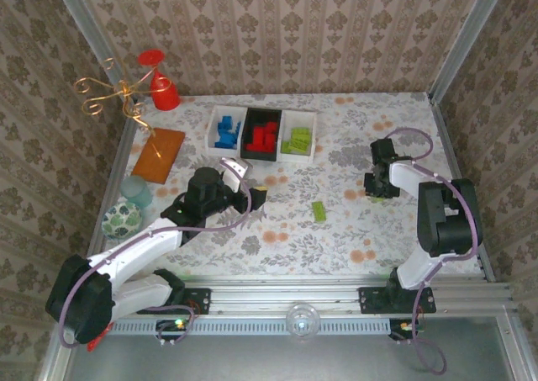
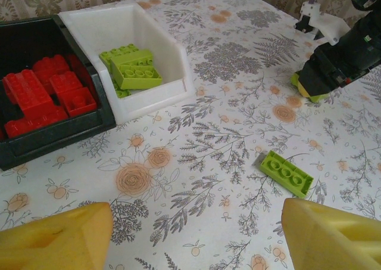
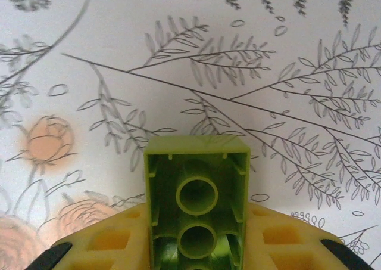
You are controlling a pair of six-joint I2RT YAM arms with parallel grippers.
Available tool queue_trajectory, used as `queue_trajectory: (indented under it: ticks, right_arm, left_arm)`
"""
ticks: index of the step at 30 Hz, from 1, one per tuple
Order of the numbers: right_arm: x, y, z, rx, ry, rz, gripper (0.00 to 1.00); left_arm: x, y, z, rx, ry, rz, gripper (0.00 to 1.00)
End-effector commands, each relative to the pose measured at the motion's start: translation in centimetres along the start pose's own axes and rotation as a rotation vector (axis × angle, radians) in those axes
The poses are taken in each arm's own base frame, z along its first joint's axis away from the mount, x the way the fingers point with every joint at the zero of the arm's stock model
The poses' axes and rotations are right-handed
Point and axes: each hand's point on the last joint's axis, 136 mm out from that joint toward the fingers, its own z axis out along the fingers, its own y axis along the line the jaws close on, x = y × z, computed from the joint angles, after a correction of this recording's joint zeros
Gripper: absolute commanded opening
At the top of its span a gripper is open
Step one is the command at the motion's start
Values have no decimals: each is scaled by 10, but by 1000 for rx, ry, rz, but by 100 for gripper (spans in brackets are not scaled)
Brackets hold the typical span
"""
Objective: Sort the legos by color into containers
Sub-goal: Pick up the lego from the middle-right of the table, then place the lego in the container.
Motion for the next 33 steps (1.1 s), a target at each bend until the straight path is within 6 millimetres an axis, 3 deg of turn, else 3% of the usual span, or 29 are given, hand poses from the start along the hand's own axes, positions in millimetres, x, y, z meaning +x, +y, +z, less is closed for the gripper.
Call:
queue_trajectory:
  ticks: [1,7,13,16,19,24,29,33]
  right_arm:
    - [-22,33,-38,-121,-148,-30,28]
    - [-52,140,-111,-406,-407,-128,28]
    - [-80,220,-118,-443,-480,-246,28]
    - [-102,249,-112,-467,-506,-242,28]
    - [-124,266,-99,-453,-536,-222,28]
    - [-154,275,-75,-391,-561,-184,32]
    - [-180,276,-74,-383,-604,-155,37]
    - [-188,278,-89,-434,-608,-156,50]
  left_arm:
    - [-11,0,-4,-12,-26,17,76]
    - [-5,12,-2,-71,-1,0,76]
    - [1,28,-3,-129,10,-29,77]
    - [3,31,-2,-133,14,-39,77]
    - [3,32,-3,-133,11,-43,77]
    - [2,31,-5,-126,6,-44,77]
    - [0,31,-8,-132,-2,-42,77]
    - [0,31,-10,-134,-6,-41,77]
